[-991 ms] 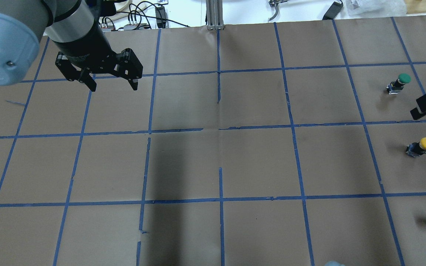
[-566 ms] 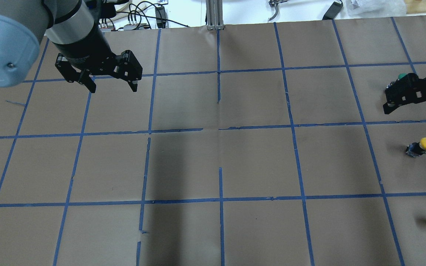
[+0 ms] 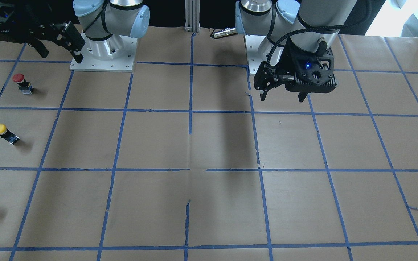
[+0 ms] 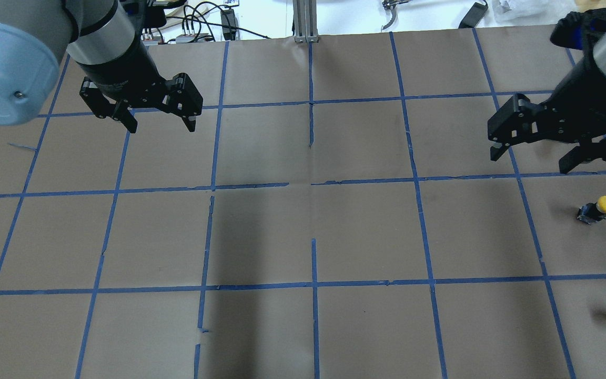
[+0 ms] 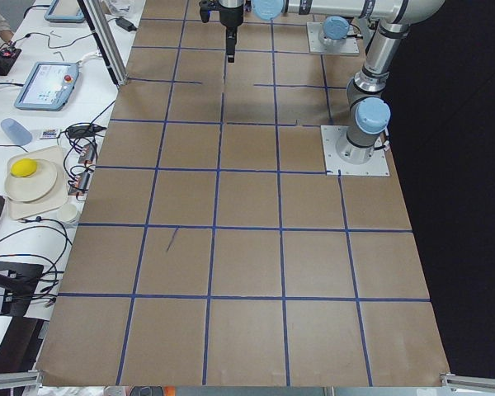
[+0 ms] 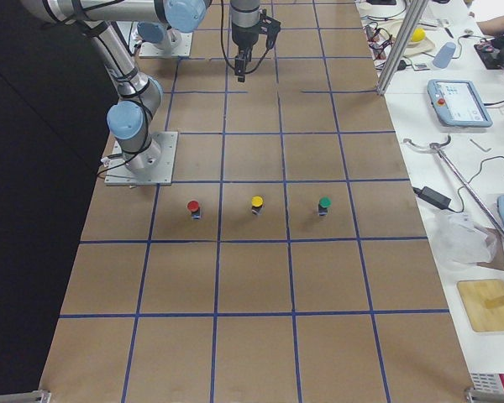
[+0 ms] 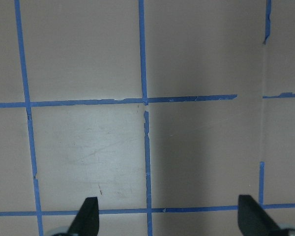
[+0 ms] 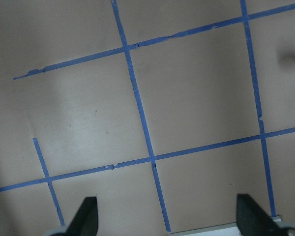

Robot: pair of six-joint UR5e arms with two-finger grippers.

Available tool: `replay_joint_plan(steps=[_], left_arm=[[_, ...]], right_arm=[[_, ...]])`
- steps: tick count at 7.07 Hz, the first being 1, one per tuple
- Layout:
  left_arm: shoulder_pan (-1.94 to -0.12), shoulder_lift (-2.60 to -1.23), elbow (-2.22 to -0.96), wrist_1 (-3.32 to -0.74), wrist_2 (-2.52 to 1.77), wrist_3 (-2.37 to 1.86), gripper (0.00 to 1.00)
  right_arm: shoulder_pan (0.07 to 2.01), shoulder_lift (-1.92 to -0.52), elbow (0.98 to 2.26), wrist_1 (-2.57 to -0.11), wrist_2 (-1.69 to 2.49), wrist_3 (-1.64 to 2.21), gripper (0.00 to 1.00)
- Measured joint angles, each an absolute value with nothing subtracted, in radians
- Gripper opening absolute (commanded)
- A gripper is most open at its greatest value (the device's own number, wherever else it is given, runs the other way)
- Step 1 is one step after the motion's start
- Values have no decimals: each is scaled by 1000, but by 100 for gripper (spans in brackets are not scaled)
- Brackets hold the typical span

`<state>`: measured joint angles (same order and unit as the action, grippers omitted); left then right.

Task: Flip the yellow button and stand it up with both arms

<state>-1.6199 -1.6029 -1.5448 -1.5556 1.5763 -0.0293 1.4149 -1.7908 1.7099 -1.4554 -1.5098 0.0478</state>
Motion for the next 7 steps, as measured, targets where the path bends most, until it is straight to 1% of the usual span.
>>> replay_joint_plan(steps=[2,7], left_arm=[[-1620,-1603,-1546,-1555,1576,-29,100],[-1620,-1603,-1548,-1554,1575,-29,100]], right_arm=[[1477,-1781,1717,-1487,-1521,59,100],[1519,-1787,1750,-1497,-1527,59,100]])
